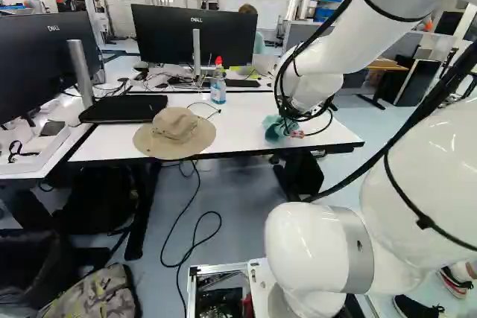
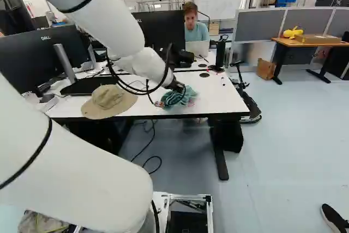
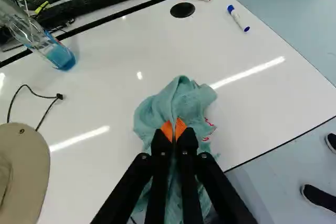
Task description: Clean the table with the green towel
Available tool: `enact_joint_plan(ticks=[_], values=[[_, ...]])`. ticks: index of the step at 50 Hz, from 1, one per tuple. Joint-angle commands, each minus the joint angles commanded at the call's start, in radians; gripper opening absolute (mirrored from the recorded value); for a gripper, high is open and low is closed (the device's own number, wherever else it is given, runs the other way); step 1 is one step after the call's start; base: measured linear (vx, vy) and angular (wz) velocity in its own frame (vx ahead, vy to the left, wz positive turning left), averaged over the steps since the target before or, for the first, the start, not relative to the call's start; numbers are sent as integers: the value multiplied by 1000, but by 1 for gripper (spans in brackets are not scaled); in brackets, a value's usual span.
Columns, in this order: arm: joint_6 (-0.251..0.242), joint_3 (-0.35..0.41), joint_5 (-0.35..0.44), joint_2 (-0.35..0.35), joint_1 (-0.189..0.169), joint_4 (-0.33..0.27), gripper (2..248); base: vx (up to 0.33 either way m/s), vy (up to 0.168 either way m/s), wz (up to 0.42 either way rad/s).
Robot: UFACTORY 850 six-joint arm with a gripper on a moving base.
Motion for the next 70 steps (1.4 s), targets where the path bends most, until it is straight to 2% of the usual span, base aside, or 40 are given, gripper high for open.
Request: enact_joint_plan(ticks=[7,34,70], values=[[0,-4,0,-24,0,0,27,0,0,0],[0,-4,-8,-24,0,0,27,0,0,0],[0,-4,-80,-24,0,0,27,0,0,0]])
